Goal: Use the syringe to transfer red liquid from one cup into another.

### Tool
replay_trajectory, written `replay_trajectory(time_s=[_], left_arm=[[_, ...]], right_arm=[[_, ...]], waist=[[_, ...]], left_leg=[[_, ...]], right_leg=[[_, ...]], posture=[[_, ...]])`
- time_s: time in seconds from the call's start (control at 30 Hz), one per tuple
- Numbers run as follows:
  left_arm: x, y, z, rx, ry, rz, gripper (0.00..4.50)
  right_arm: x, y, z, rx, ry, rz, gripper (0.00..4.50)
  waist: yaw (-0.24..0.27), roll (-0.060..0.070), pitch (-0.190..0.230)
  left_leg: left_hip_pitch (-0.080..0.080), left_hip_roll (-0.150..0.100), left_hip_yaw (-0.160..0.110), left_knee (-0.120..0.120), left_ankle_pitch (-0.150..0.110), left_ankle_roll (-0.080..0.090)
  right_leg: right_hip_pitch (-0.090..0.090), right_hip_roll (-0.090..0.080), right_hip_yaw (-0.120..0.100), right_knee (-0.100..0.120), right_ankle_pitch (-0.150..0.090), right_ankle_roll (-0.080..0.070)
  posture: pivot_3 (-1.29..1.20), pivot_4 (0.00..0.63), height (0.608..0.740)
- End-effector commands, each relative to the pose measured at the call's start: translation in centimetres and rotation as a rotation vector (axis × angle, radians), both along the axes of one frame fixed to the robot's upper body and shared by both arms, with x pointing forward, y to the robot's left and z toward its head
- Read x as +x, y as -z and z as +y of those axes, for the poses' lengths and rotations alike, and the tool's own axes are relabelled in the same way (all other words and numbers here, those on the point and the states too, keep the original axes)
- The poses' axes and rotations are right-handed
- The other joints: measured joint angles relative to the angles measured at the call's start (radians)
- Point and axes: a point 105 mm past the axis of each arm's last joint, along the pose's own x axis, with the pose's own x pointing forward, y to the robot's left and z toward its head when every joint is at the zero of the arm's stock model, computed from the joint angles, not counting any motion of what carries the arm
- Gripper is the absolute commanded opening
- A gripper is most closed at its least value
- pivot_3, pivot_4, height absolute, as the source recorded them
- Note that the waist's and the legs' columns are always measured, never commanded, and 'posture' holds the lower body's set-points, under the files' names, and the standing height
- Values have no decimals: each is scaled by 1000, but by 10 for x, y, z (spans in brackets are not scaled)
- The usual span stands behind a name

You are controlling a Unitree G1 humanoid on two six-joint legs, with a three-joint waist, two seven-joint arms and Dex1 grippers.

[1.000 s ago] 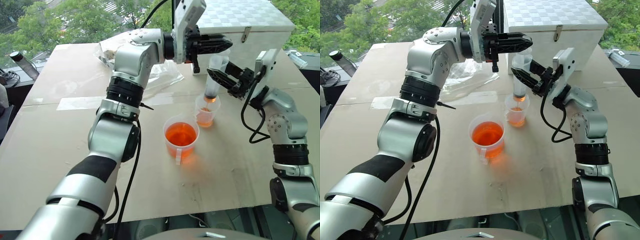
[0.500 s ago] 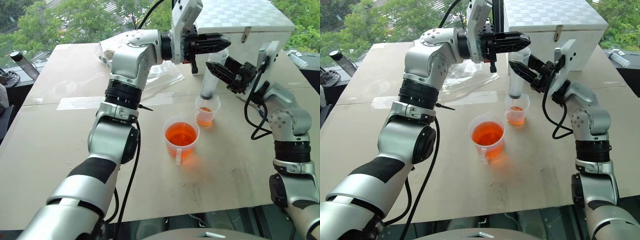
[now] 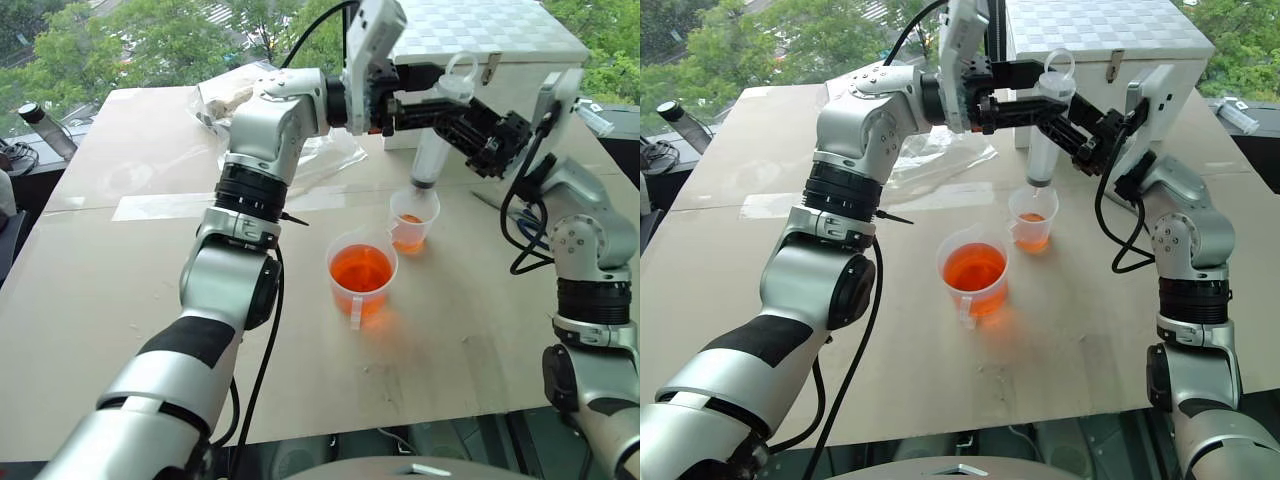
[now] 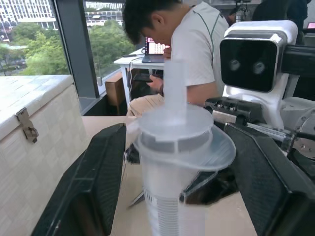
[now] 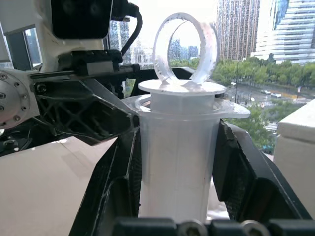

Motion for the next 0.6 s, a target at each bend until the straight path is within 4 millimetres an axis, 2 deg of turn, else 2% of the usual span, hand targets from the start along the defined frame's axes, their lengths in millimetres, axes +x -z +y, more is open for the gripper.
replay_trajectory(time_s=[0.03,0.13,0.27,0.4,0.6], left_arm=[[-16,-26,12,-41,41,-59,3292],[-21,-11,19,7,66,-21,3292],[-22,11,15,64,65,17,3292],[-15,30,7,97,29,51,3292],[-7,42,-11,82,6,77,3292]], right_arm=[[-13,-24,-4,23,-10,-107,1537],[-12,-25,-5,37,-13,-104,1537],[-15,-29,-2,46,-30,-105,1537],[-19,-31,3,52,-54,-101,1537],[-27,-30,11,40,-88,-83,1537]], waist=[[0,0,0],[-1,0,0],[5,0,0],[6,0,0],[4,0,0]], left_leg=[[0,0,0,0,0,0],[0,0,0,0,0,0],[0,0,-1,1,0,0],[0,0,-1,2,0,0],[0,0,-1,2,0,0]], right_leg=[[0,0,0,0,0,0],[0,0,0,0,0,0],[1,0,0,0,0,0],[1,0,0,0,0,0],[1,-1,1,0,0,0]], posture=[[0,150,740],[0,150,740],[0,150,740],[0,150,740],[0,150,740]])
